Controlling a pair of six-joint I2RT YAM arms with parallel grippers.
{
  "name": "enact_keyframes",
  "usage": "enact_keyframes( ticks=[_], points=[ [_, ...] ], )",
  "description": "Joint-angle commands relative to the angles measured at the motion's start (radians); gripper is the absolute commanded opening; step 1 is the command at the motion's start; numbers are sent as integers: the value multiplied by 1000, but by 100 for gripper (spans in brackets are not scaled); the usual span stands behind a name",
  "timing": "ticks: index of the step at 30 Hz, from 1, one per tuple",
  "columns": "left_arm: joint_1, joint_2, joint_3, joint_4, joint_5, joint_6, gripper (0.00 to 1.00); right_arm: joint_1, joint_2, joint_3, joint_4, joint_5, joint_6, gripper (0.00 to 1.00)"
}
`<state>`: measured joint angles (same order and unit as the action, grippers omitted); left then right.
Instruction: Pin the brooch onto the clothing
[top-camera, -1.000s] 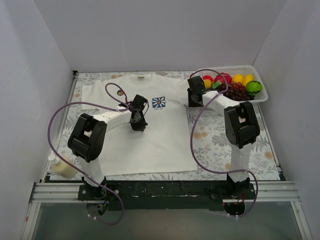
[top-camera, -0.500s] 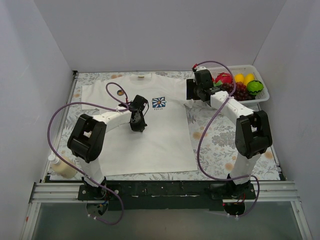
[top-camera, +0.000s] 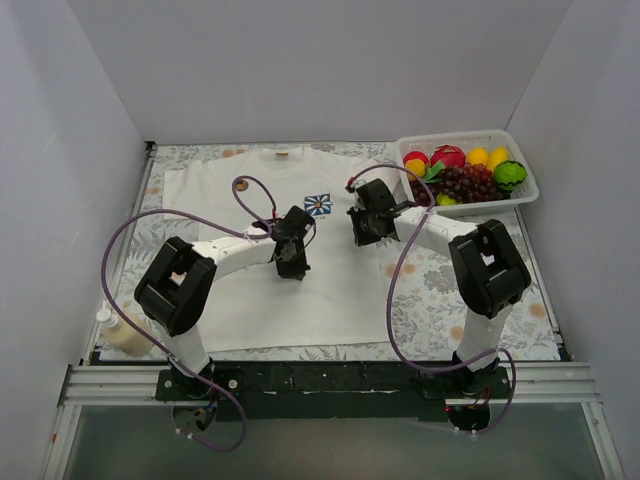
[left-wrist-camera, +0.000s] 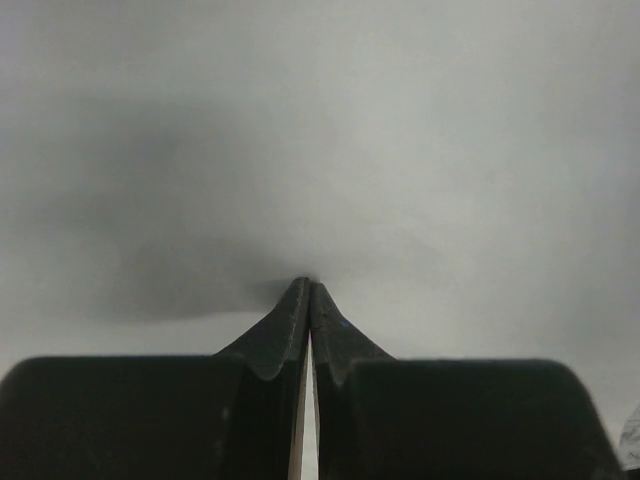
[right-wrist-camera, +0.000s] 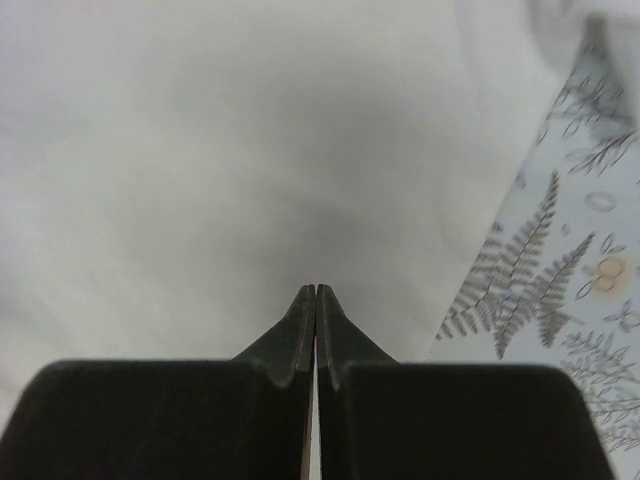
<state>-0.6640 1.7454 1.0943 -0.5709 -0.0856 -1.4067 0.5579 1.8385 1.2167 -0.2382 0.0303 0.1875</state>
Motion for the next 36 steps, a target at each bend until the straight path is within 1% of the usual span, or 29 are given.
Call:
enact_keyframes(
  ticks=[1, 8, 9, 13, 23, 30, 36],
  points=[
    [0, -38, -69, -10, 27, -49, 0, 3, -64, -101, -18, -23, 18, 1],
    [-2, -81, -180, -44, 52, -75, 0, 22, -84, -216, -29, -23, 38, 1],
    [-2, -86, -195, -53, 55, -77, 0, 23, -87, -226, -30, -59, 41, 1],
    [-5, -121, -267, -53, 70, -86, 0, 36, -110, -275, -38, -69, 49, 1],
    [-34, -162, -339, -67, 78, -118, 0, 50, -139, -319, -66, -60, 43, 1],
    [-40, -213, -363, -84, 73, -109, 0, 50, -173, -252, -78, -47, 33, 1],
    [-40, -264, -268, -118, -8, -91, 0, 50, -228, -175, -47, -67, 39, 1]
  ],
)
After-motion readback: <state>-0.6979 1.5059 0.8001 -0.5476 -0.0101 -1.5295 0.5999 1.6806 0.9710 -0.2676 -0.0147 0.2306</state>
